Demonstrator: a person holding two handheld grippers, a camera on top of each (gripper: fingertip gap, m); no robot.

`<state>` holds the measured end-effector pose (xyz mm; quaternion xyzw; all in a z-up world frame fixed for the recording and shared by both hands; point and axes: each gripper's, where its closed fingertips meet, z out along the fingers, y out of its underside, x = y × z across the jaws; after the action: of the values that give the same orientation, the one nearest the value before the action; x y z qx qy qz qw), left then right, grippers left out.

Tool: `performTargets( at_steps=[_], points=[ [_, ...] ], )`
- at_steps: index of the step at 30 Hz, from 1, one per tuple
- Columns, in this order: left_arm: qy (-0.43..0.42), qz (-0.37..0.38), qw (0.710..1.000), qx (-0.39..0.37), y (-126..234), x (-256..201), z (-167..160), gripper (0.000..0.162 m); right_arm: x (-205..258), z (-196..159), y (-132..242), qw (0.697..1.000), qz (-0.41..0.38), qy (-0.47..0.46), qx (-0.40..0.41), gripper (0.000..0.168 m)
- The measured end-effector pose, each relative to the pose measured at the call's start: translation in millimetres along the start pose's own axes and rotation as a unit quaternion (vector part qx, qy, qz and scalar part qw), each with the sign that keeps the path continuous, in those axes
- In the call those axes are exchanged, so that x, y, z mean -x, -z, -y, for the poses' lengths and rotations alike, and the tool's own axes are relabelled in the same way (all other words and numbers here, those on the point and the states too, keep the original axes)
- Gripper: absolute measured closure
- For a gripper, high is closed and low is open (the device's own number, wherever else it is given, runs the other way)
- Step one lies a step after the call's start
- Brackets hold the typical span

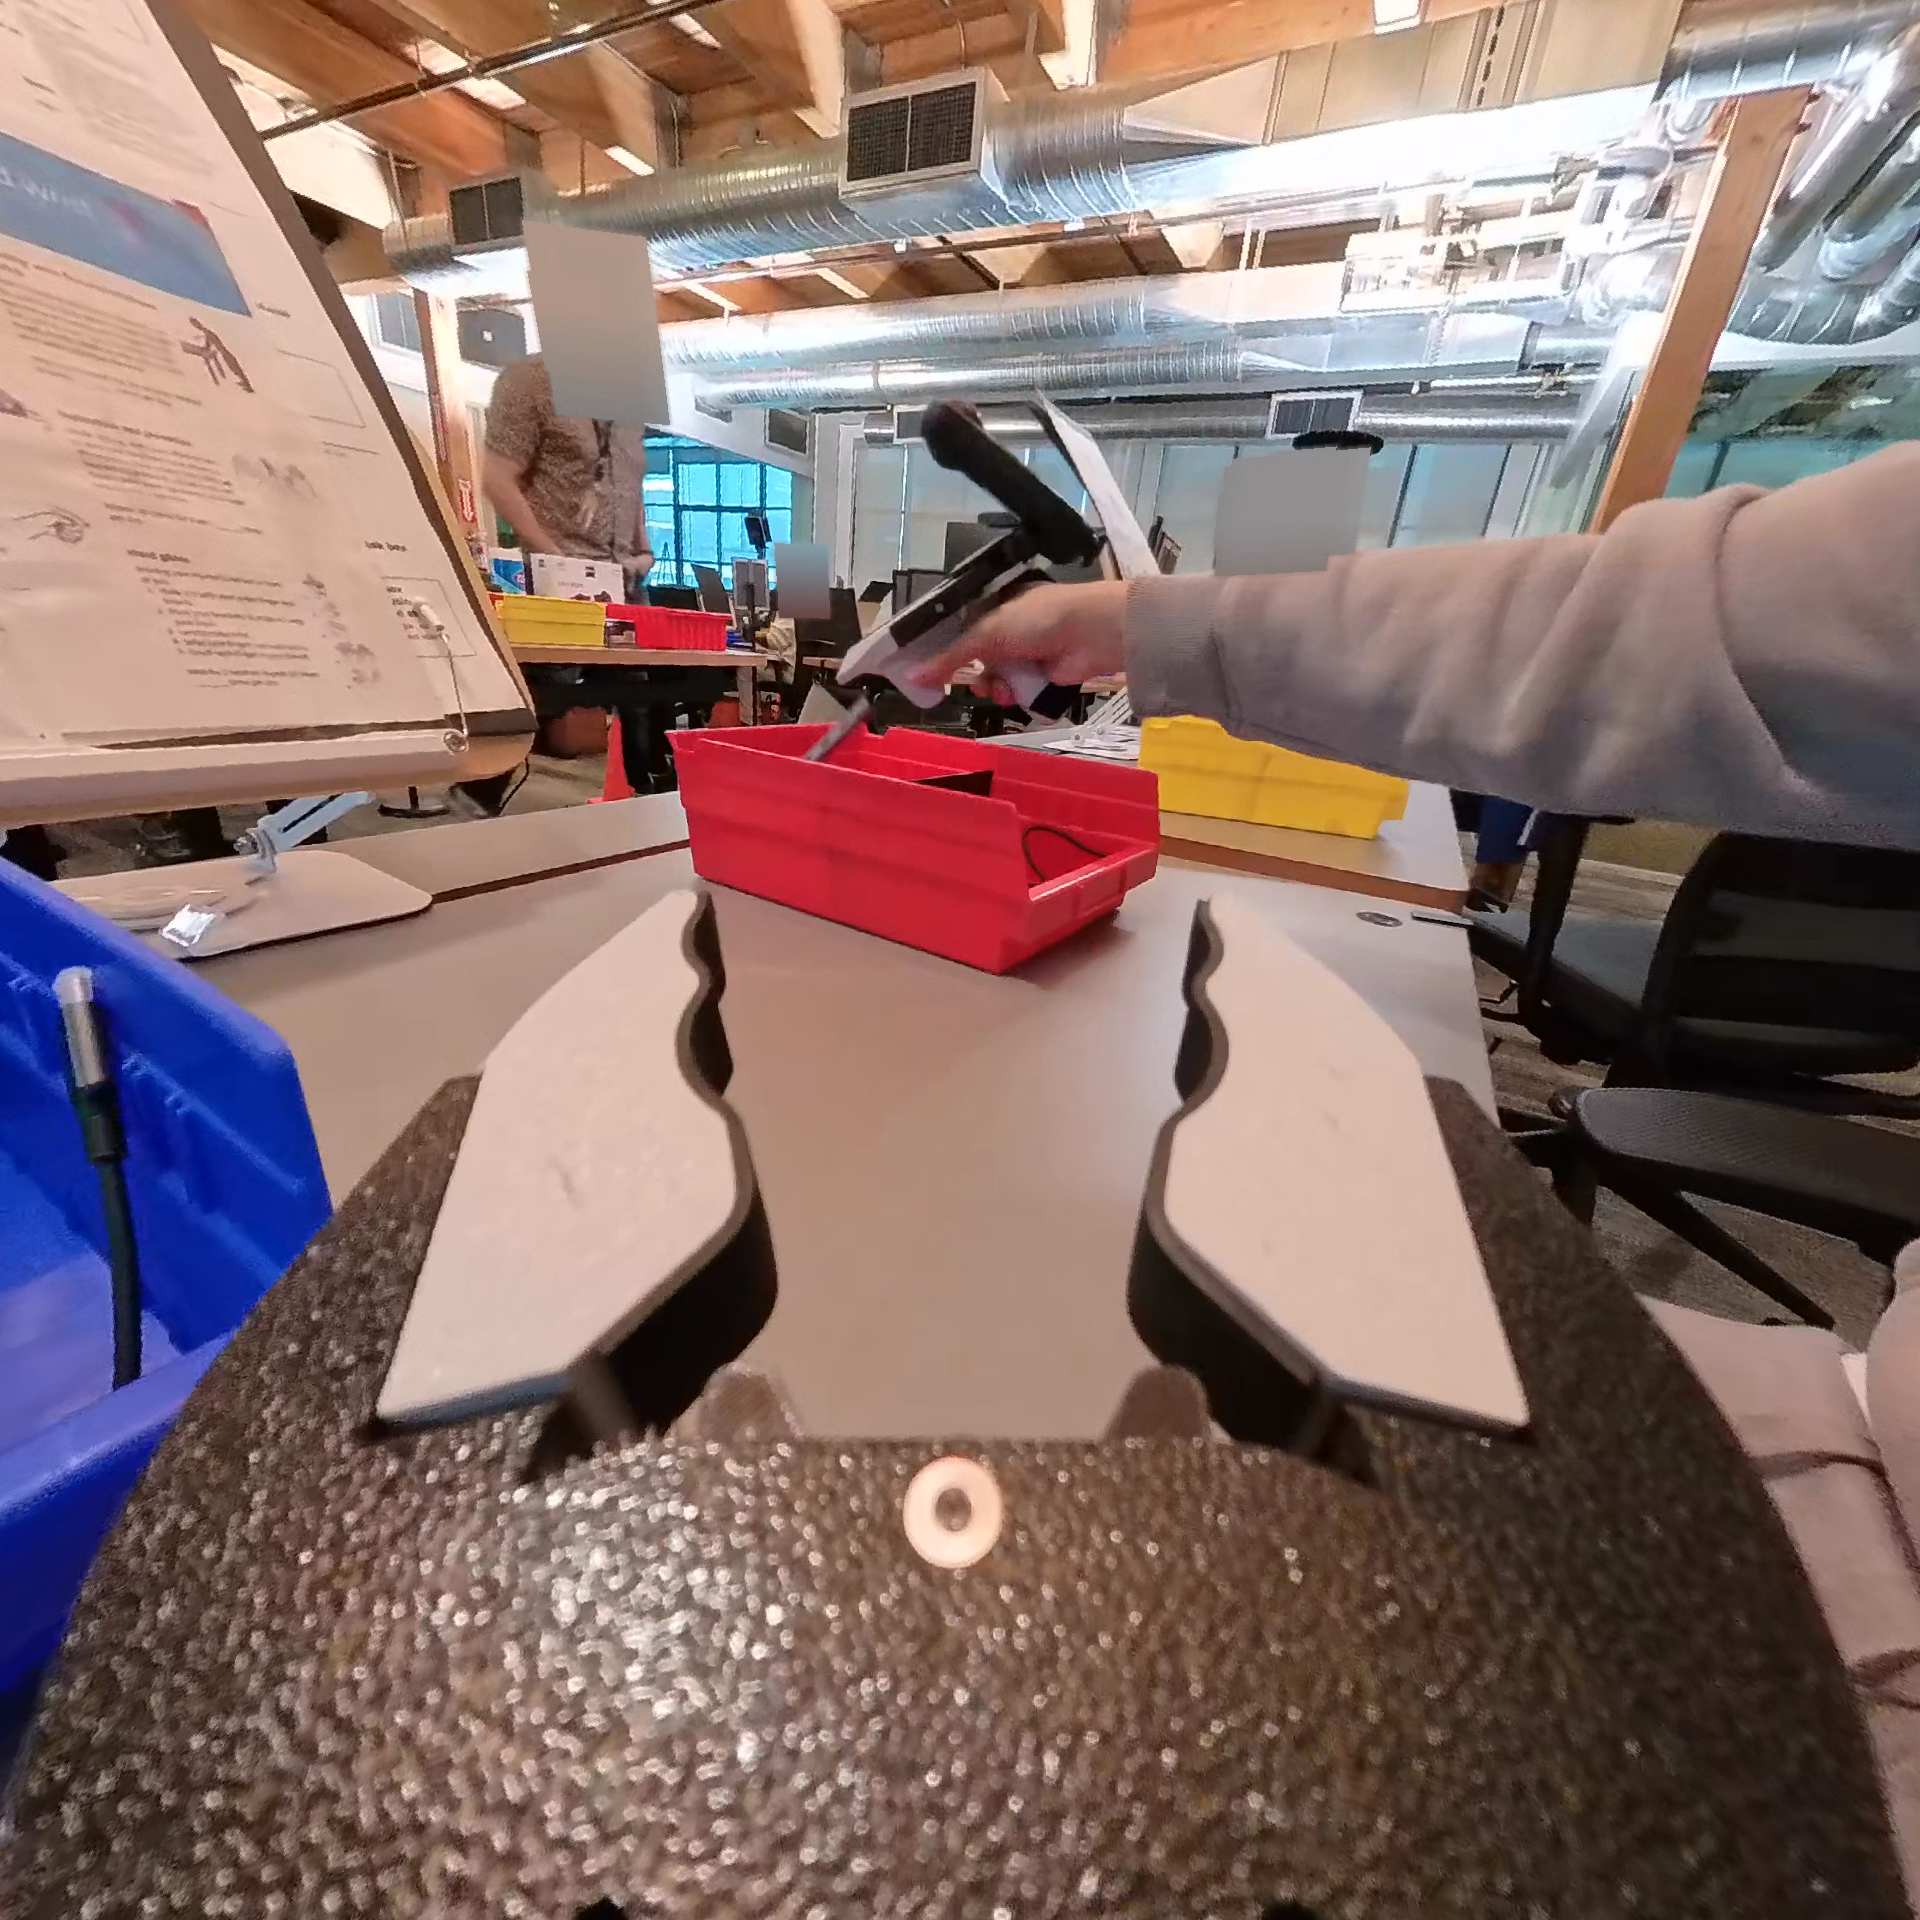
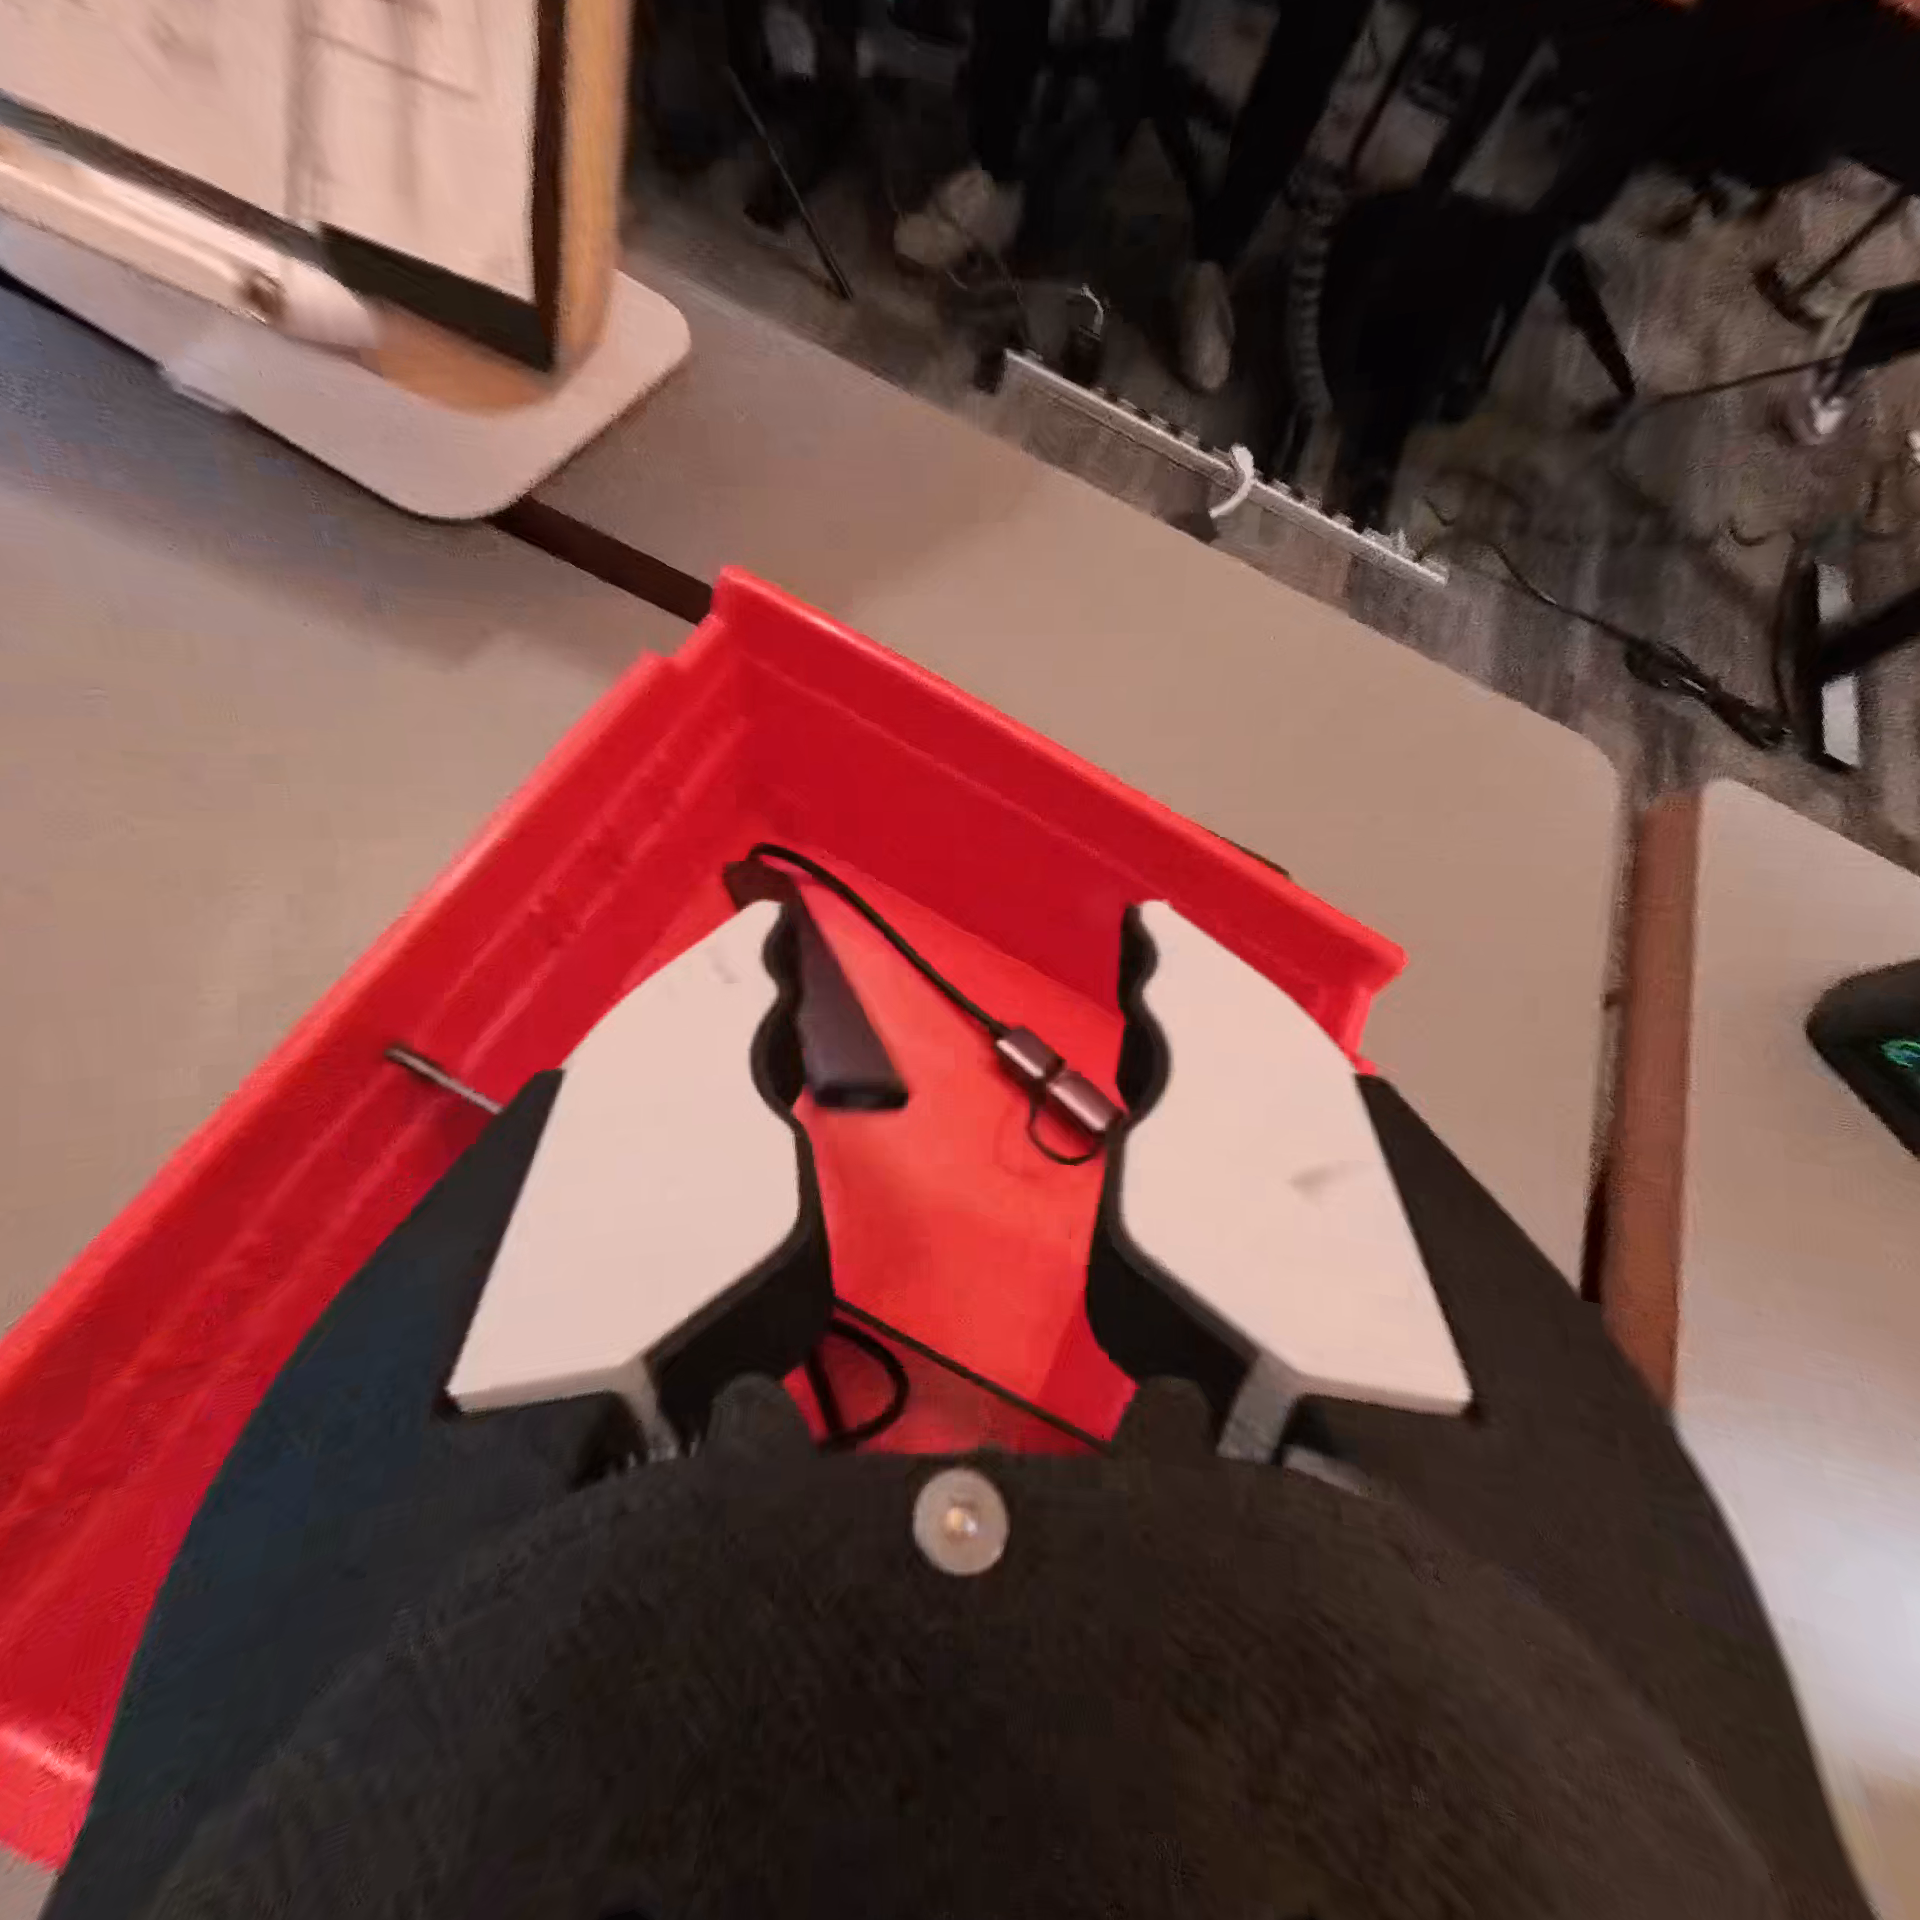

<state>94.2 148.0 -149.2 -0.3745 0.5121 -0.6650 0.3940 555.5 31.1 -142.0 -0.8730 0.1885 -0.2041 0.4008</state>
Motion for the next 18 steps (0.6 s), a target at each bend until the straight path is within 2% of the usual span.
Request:
performTargets(
  at_steps=[6,9,13,16,18],
  points=[
    [0.008,0.000,1.000,0.003,-1.7,2.7,-4.8,0.078,-0.5,5.5,7.0,1.000,-0.005,-0.012,-0.022,0.108],
    [0.008,-0.001,1.000,0.005,-3.0,2.3,-7.0,0.078,14.6,9.5,24.1,0.998,-0.003,-0.013,-0.060,0.109],
    [0.006,-0.004,1.000,0.013,-5.6,0.9,-9.3,0.078,55.3,4.9,58.1,0.992,0.021,-0.023,-0.123,0.115],
    [-0.001,0.004,1.000,0.013,-5.3,1.7,-1.0,0.082,118.6,-1.5,89.3,0.976,0.107,-0.050,-0.184,0.117],
    [-0.004,0.034,0.998,0.045,-2.1,12.1,1.4,0.083,161.3,-8.8,103.5,0.960,0.160,-0.045,-0.225,0.122]
  ],
)
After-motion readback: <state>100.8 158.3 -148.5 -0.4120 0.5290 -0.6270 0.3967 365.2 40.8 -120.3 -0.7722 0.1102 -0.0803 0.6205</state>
